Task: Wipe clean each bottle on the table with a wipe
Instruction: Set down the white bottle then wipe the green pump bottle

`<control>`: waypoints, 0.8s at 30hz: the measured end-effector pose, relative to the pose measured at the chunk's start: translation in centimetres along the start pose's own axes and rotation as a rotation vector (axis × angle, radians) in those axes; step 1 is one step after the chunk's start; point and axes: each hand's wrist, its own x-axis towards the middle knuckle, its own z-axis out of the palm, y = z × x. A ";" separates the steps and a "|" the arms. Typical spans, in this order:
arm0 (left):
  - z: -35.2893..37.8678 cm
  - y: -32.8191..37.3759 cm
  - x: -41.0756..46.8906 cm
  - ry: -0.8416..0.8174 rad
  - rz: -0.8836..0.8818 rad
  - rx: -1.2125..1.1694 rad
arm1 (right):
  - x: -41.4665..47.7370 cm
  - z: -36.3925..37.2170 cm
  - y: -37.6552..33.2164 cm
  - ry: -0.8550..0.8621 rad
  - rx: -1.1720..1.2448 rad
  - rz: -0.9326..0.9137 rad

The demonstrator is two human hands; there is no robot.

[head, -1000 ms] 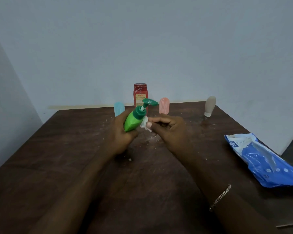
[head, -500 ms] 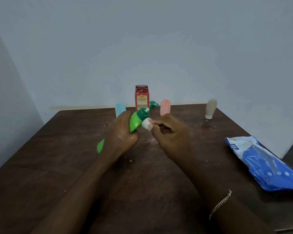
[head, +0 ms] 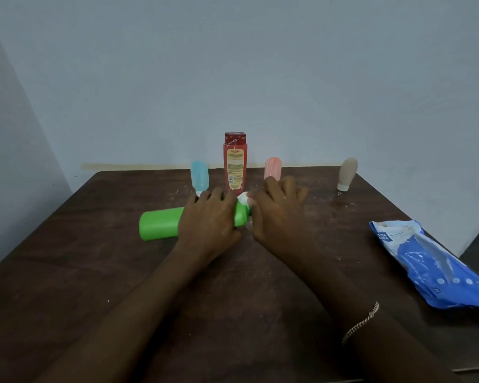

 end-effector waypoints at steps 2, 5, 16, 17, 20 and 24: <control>-0.1 -0.3 0.3 -0.038 -0.060 -0.105 | -0.5 -0.1 -0.4 -0.010 0.024 -0.048; -0.1 -0.2 0.1 -0.032 -0.049 -0.122 | -0.5 0.1 -0.5 -0.028 0.056 -0.040; -0.9 -0.8 -0.1 0.078 0.210 -0.223 | 1.5 -0.9 5.9 -0.450 1.560 0.575; -1.0 -0.7 -0.1 0.075 0.184 -0.302 | 1.5 -0.8 5.9 -0.450 1.664 0.604; -1.1 -0.5 -0.1 0.108 0.097 -0.547 | 1.5 -0.7 4.6 -0.401 1.800 0.633; -1.0 -0.4 -0.1 0.141 -0.001 -0.693 | 1.2 -0.6 2.4 -0.179 1.838 0.619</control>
